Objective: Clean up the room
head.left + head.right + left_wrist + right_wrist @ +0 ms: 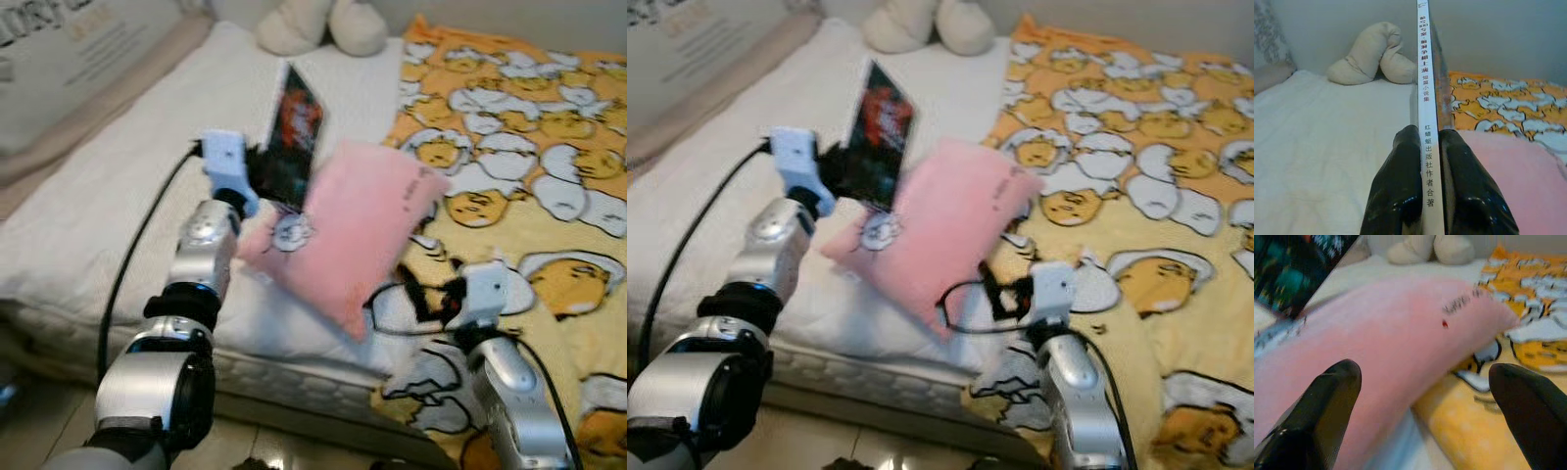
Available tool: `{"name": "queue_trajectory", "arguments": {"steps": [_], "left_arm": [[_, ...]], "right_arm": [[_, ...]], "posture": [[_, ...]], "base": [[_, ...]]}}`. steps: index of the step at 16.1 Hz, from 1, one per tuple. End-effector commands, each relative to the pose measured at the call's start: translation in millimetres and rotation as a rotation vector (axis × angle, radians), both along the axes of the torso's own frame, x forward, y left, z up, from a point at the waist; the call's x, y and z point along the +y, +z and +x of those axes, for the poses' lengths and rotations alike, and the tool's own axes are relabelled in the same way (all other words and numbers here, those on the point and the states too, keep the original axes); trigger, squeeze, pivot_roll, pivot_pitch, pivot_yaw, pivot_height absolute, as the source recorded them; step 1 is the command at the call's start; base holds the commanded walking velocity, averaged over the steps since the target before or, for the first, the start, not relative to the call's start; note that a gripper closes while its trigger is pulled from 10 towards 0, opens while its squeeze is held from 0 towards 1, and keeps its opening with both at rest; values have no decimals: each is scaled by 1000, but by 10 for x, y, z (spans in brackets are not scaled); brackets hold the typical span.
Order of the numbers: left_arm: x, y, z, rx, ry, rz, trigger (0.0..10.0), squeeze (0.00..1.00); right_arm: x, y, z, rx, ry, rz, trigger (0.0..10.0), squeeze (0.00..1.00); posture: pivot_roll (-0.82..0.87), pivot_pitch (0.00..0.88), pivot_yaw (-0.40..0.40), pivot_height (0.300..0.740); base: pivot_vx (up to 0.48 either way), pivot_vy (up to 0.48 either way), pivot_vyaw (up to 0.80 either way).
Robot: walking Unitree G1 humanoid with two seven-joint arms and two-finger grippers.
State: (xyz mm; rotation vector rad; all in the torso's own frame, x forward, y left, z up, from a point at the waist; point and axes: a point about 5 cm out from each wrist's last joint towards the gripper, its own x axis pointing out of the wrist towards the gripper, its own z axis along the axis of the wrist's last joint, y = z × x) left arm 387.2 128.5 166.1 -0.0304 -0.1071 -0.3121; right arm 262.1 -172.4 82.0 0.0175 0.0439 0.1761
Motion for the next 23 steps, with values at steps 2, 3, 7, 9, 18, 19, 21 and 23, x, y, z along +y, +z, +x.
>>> {"name": "queue_trajectory", "arguments": {"steps": [2,3,7,9,18,19,21,23], "left_arm": [[60,32,-20,-26,25,17,10000,0],[61,5,-25,-14,33,11,10000,0],[-111,-256,-104,55,37,50,10000,0],[-167,-283,-130,48,16,66,10000,0],[-237,-261,-105,41,-14,114,10000,0],[-282,-275,-112,52,-30,84,10000,0],[-310,-257,-108,43,-37,77,10000,0],[-337,-225,-88,35,-40,80,10000,0]], "right_arm": [[61,33,45,-31,-15,10,10000,0],[74,42,49,-36,-18,16,10000,0],[37,23,90,-42,-114,98,10000,0],[-60,43,94,-65,-191,91,10000,0],[-76,41,116,-92,-177,23,10000,0],[-47,21,100,-83,-158,24,10000,0],[-46,5,86,-76,-151,20,10000,0],[-50,-33,77,-60,-148,20,10000,0]], "posture": [[-125,0,46,740],[-124,0,45,740],[-112,0,50,740],[-108,0,51,740],[-108,0,40,740],[-112,0,39,740],[-113,0,38,740],[-114,0,37,740]], "base": [[0,472,0],[0,472,0],[0,479,0],[0,480,0],[37,295,0],[428,0,0],[429,0,0],[444,0,0]]}}
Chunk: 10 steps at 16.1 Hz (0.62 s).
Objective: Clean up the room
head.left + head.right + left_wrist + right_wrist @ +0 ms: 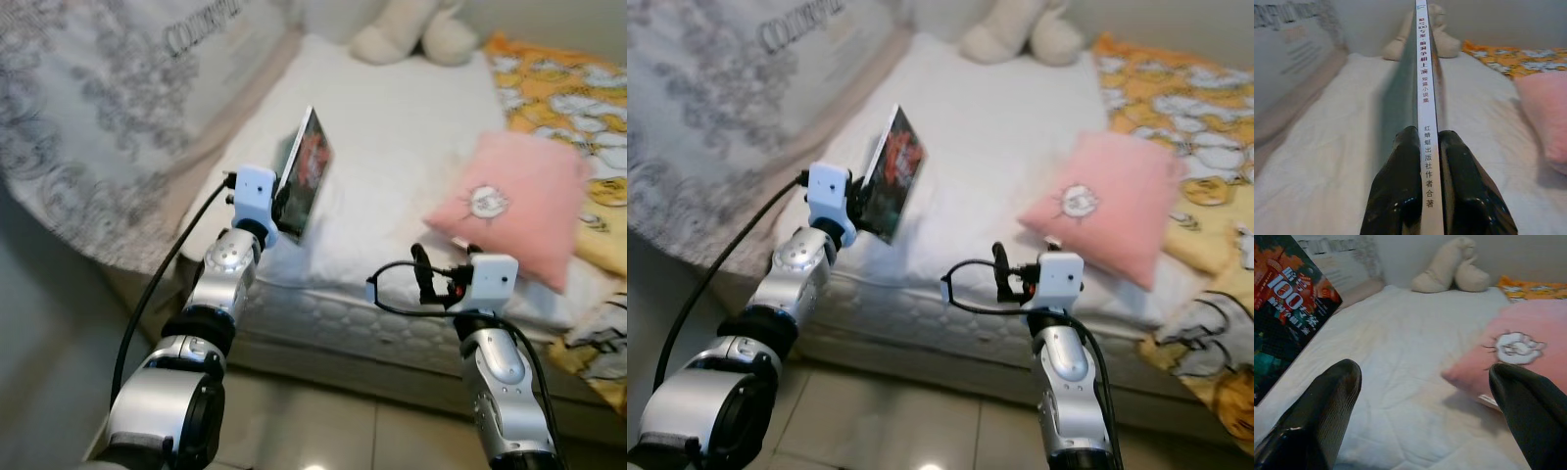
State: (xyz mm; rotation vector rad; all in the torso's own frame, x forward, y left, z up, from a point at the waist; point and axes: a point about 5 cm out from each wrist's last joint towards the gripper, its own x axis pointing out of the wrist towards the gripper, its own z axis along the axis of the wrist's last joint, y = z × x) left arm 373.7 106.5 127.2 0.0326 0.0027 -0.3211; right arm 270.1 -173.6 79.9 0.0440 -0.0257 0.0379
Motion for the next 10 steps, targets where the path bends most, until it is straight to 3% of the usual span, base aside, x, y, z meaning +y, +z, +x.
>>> {"name": "queue_trajectory", "arguments": {"steps": [1,10], "left_arm": [[-116,199,67,-67,-29,-5,10000,0],[30,245,132,-56,36,-32,10000,0]], "right_arm": [[-33,-31,6,30,-17,33,10000,0],[4,-65,-46,50,29,6,10000,0]], "posture": [[-113,0,38,740],[-123,0,31,740]], "base": [[442,0,0],[443,0,0]]}}
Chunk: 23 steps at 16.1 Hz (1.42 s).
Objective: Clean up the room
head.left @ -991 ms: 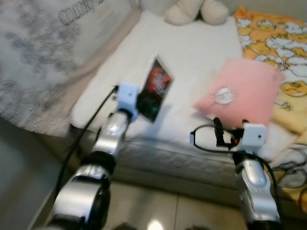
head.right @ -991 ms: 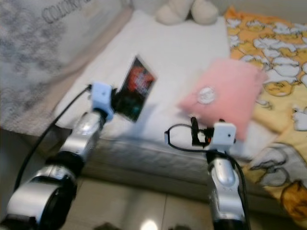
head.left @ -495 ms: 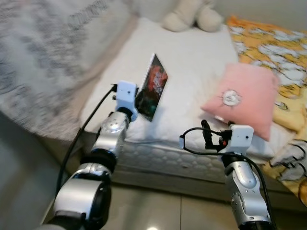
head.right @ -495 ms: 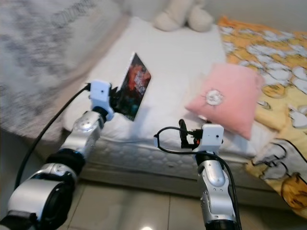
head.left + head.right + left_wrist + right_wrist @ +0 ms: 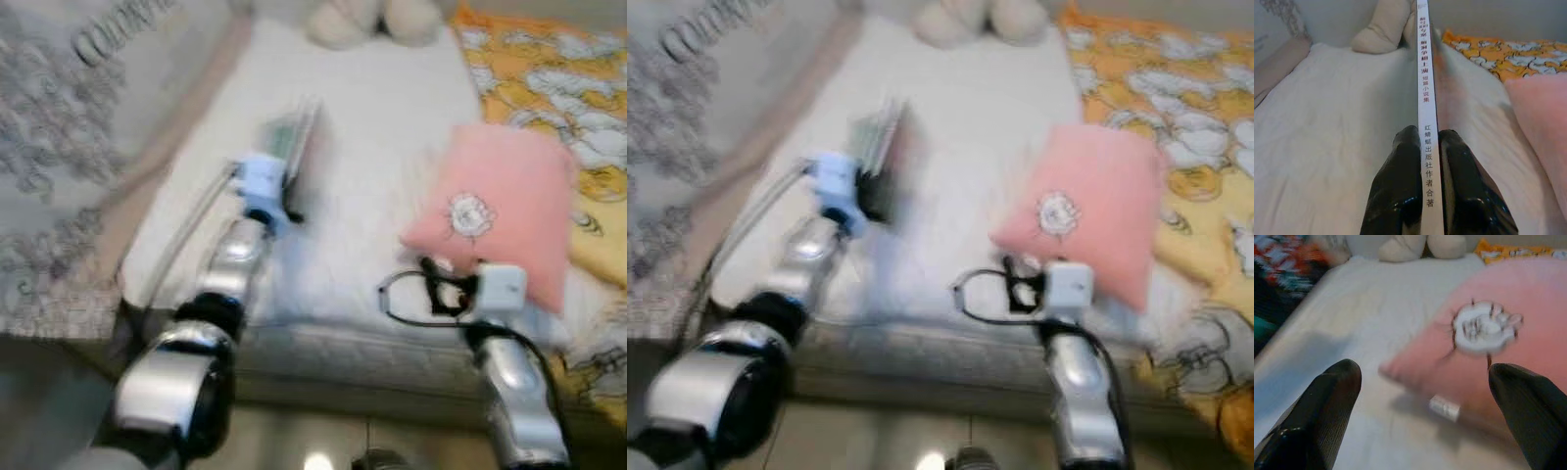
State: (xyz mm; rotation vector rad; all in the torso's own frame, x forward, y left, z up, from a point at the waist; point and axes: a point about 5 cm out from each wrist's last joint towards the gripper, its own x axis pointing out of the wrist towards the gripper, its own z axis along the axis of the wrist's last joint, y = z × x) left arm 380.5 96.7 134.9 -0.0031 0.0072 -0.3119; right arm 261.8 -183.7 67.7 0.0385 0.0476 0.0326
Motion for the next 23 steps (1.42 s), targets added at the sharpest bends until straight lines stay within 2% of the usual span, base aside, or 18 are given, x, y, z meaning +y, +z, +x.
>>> {"name": "queue_trajectory", "arguments": {"steps": [1,5,7,8,9,10,12,13,14,15,17,19,21,22,23], "left_arm": [[137,168,68,-64,31,2,10000,0],[131,178,103,-26,7,3,10000,0],[-75,140,109,82,-93,-79,10000,0],[-229,122,98,130,-125,-109,10000,0],[-426,138,70,158,-208,-124,10000,0],[-531,156,59,215,-253,-225,10000,0],[-606,27,3,358,-241,-388,10000,0],[-587,-153,-67,454,-199,-480,10000,0],[-541,-447,-201,567,-113,-559,10000,0],[-529,-553,-257,600,-65,-590,10000,0],[-532,-548,-249,593,-21,-621,10000,0],[-566,-326,-130,503,-21,-653,10000,0],[-489,-137,-9,423,34,-632,10000,0],[-469,-48,37,403,38,-677,10000,0],[-448,138,118,368,36,-790,10000,0]], "right_arm": [[107,57,37,-23,34,14,10000,0],[98,55,11,-19,42,14,10000,0],[85,91,-69,-24,73,9,10000,0],[67,87,-141,-8,85,0,10000,0],[35,81,-249,9,107,-29,10000,0],[-30,78,-370,32,115,-54,10000,0],[-240,119,-590,76,97,-90,10000,0],[-287,143,-688,99,109,-108,10000,0],[-277,188,-815,124,164,-147,10000,0],[-282,226,-865,129,178,-161,10000,0],[-251,283,-892,131,192,-162,10000,0],[-225,329,-949,142,203,-157,10000,0],[-222,333,-1027,170,207,-155,10000,0],[-216,333,-1052,178,207,-154,10000,0],[-208,324,-1081,189,200,-149,10000,0]], "posture": [[-123,0,30,740],[-131,0,29,740],[-153,0,18,740],[-177,0,5,740],[-206,0,-7,740],[-243,19,-14,740],[-306,74,-62,740],[-351,96,-84,740],[-376,96,-100,740],[-396,98,-109,740],[-403,98,-113,740],[-414,110,-110,740],[-421,114,-102,740],[-423,114,-99,740],[-423,117,-92,740]], "base": [[412,247,0],[75,446,0],[0,480,0],[0,0,0],[0,0,0],[0,0,0],[0,0,0],[0,0,0],[0,0,0],[0,0,0],[0,0,0],[0,0,0],[0,0,0],[0,0,0],[0,0,0]]}}
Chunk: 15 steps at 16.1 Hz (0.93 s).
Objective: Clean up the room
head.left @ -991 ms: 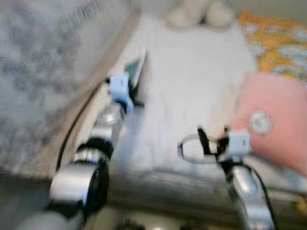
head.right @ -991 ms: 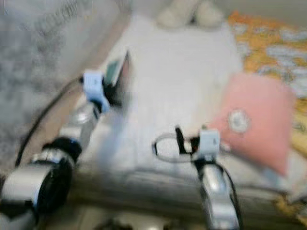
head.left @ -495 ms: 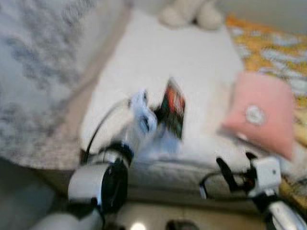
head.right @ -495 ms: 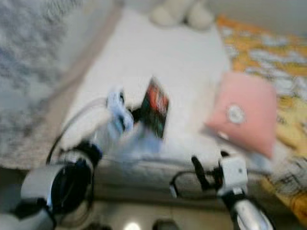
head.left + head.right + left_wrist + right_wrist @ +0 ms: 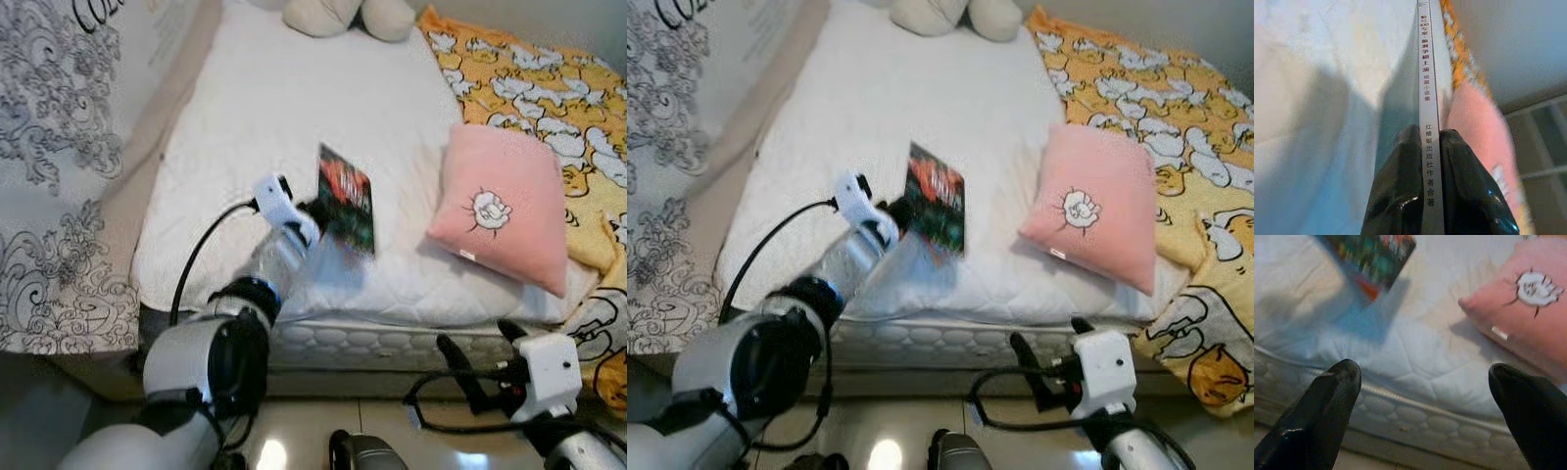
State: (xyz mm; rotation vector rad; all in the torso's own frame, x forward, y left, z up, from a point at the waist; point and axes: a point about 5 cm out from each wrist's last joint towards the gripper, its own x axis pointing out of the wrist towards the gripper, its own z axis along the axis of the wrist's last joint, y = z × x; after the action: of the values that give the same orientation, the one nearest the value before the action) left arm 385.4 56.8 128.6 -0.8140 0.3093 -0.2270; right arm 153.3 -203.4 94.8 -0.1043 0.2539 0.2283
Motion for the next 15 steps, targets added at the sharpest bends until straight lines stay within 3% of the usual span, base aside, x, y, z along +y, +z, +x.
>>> {"name": "queue_trajectory", "arguments": {"steps": [1,2,3,4,6,7,9,10,12,15], "left_arm": [[-34,315,116,-74,28,-111,10000,0],[-10,325,127,-65,48,-127,10000,0],[66,245,117,-37,79,-79,10000,0],[197,109,90,1,126,25,10000,0],[285,-73,22,-5,96,335,10000,0],[297,-131,-3,6,81,407,10000,0],[513,-237,-30,32,107,601,10000,0],[565,-244,-30,29,104,658,10000,0],[606,-247,-29,23,93,730,10000,0],[587,-268,-39,42,101,690,10000,0]], "right_arm": [[3,40,-28,-1,-3,-4,10000,0],[17,35,-44,5,-1,-3,10000,0],[27,42,-61,10,1,-2,10000,0],[27,56,-78,14,-1,-3,10000,0],[12,59,-147,38,2,-7,10000,0],[15,66,-174,43,8,-9,10000,0],[14,70,-196,49,5,-8,10000,0],[22,65,-193,51,8,-4,10000,0],[77,71,-193,50,23,17,10000,0],[161,67,-205,55,31,34,10000,0]], "posture": [[-420,121,-90,740],[-421,122,-90,740],[-431,128,-88,740],[-441,136,-89,740],[-449,154,-104,740],[-451,159,-107,740],[-445,170,-107,740],[-445,170,-107,740],[-422,189,-102,740],[-419,214,-85,740]], "base": [[0,0,0],[0,0,0],[0,0,0],[0,0,0],[0,0,0],[0,0,0],[0,0,0],[0,0,0],[0,0,0],[0,0,0]]}}
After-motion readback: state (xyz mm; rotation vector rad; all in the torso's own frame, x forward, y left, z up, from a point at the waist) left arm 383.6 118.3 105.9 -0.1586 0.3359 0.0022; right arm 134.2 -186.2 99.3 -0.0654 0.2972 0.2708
